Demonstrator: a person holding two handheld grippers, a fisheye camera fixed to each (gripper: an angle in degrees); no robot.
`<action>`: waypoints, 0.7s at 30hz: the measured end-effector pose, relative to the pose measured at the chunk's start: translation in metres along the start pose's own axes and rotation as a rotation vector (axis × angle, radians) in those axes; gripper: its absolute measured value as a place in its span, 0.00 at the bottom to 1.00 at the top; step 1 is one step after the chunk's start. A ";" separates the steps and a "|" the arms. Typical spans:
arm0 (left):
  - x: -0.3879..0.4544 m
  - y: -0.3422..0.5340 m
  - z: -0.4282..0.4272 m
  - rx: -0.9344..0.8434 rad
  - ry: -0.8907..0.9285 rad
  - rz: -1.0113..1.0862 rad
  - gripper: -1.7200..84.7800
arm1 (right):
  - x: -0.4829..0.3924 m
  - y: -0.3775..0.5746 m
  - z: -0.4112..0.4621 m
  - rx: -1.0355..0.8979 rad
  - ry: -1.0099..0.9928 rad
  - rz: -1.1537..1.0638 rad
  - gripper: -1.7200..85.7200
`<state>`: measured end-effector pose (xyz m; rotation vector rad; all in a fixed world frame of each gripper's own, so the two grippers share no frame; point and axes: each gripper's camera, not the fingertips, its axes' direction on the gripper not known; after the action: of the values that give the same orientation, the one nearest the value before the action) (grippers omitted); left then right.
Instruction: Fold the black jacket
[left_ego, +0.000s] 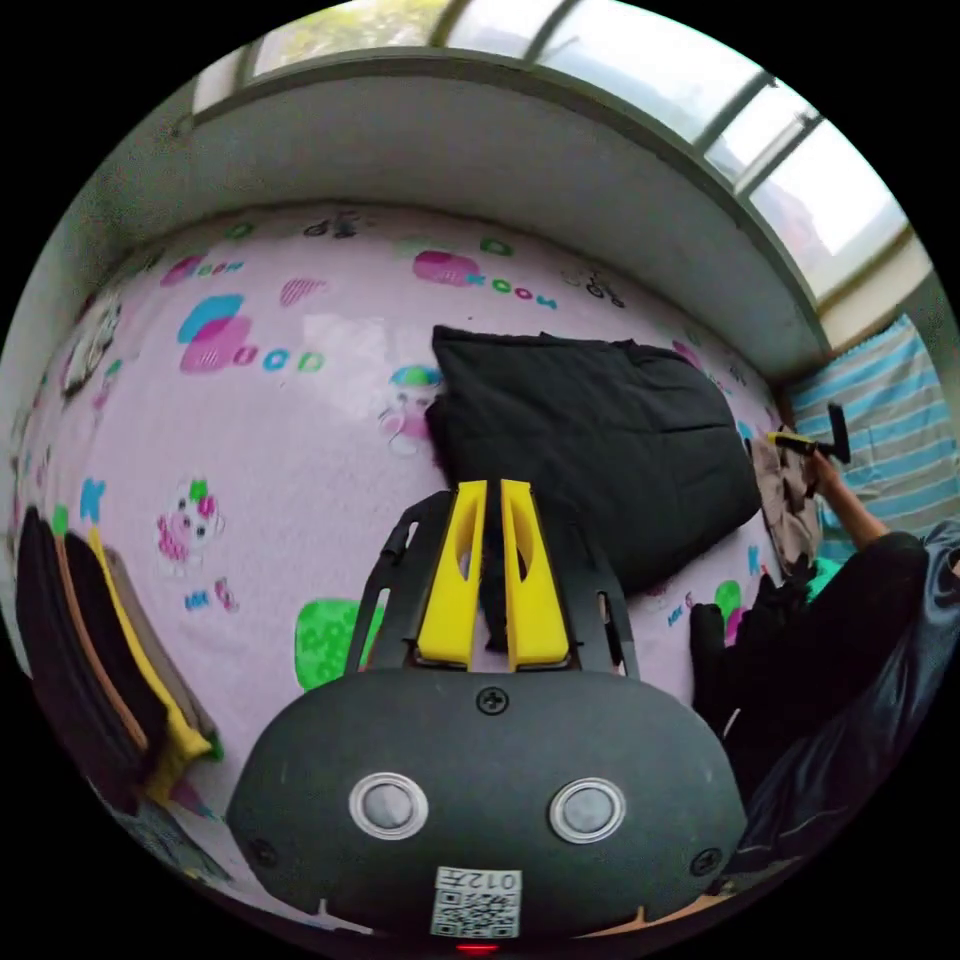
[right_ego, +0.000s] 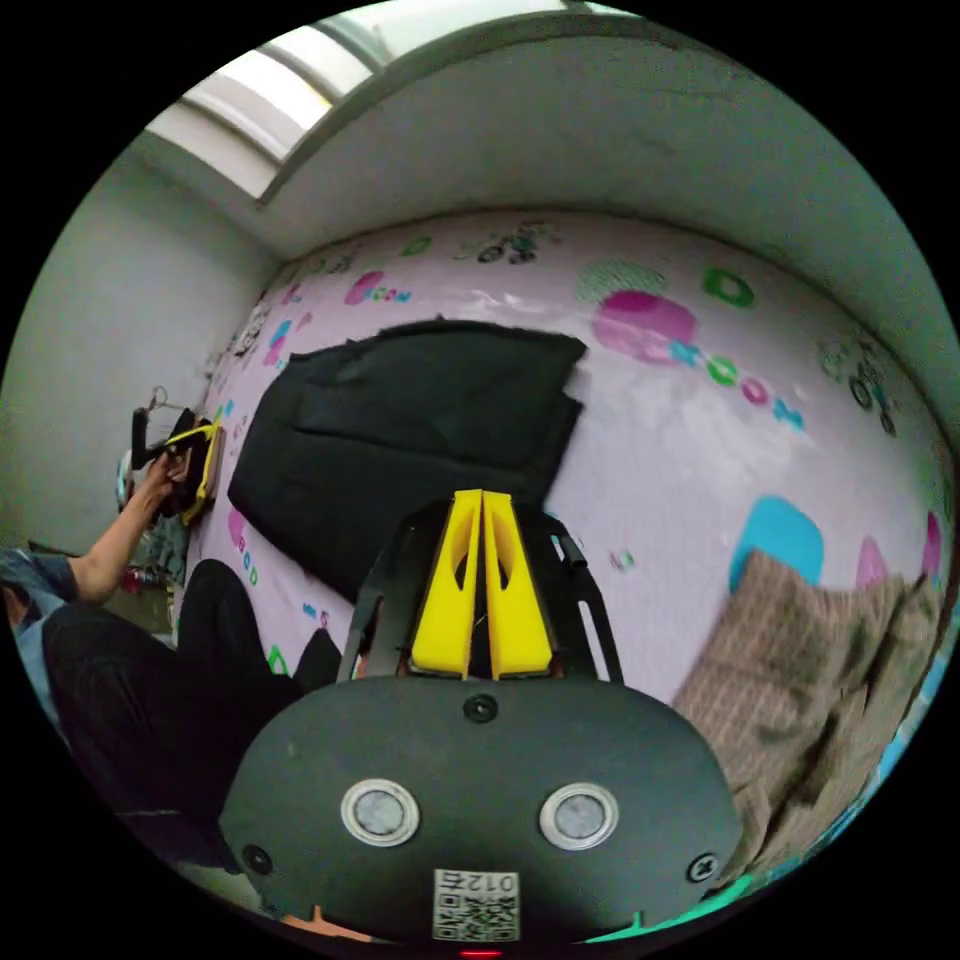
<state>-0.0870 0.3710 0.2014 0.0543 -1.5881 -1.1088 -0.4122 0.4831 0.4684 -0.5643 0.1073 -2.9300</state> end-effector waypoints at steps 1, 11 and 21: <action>0.020 -0.025 0.016 -0.024 -0.026 0.040 0.02 | -0.015 -0.017 0.013 -0.004 -0.025 -0.043 0.01; 0.063 -0.082 0.134 -0.171 -0.151 0.125 0.02 | -0.081 -0.061 0.121 -0.116 0.069 -0.169 0.01; 0.056 -0.079 0.149 -0.163 -0.077 0.129 0.02 | -0.113 -0.051 0.157 -0.167 0.112 -0.197 0.01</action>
<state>-0.2639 0.3865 0.2027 -0.1988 -1.5407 -1.1467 -0.2572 0.5459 0.5784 -0.4571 0.3307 -3.1647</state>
